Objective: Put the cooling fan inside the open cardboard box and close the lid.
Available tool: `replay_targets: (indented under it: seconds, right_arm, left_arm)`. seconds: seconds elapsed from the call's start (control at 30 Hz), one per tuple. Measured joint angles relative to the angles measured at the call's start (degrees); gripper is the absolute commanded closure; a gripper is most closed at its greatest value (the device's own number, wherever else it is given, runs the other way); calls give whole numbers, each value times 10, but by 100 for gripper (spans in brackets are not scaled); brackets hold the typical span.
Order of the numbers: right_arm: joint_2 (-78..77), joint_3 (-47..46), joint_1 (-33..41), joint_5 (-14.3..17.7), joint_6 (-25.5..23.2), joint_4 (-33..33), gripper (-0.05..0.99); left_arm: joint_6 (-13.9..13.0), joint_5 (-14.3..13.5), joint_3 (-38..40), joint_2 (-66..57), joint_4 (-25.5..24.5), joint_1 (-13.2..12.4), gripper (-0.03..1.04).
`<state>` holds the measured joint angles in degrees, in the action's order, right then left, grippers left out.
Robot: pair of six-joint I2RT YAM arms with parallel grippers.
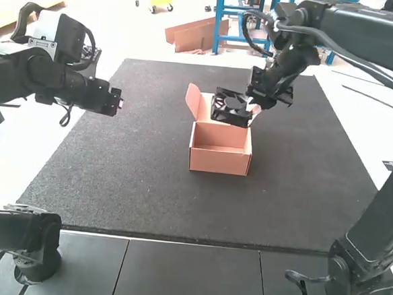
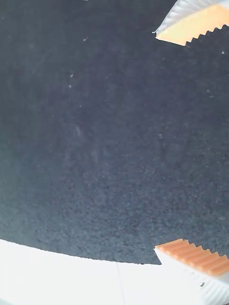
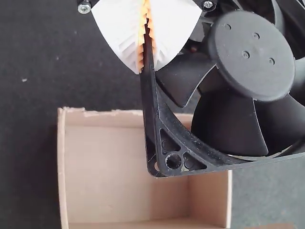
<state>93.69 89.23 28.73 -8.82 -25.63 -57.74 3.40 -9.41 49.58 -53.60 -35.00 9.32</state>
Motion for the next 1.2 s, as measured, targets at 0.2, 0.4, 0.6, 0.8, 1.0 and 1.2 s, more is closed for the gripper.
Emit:
replay_targets:
  seconds: [0.2,0.4,0.6,0.8,1.0,1.2]
  right_arm:
    - [74,30,19,26,-3,24,94]
    - [123,31,20,63,1,61,94]
    - [174,30,19,100,15,96,94]
    - [218,31,12,121,30,103,94]
    - [239,31,8,118,36,108,47]
    - [238,87,7,68,42,85,3]
  left_arm:
    - [0,0,0,21,-9,0,4]
    - [0,0,0,30,-16,-8,4]
    - [0,0,0,31,-21,-9,4]
    - [0,0,0,31,-23,-9,4]
    - [0,0,0,31,-12,-9,4]
    - [0,0,0,27,11,-9,4]
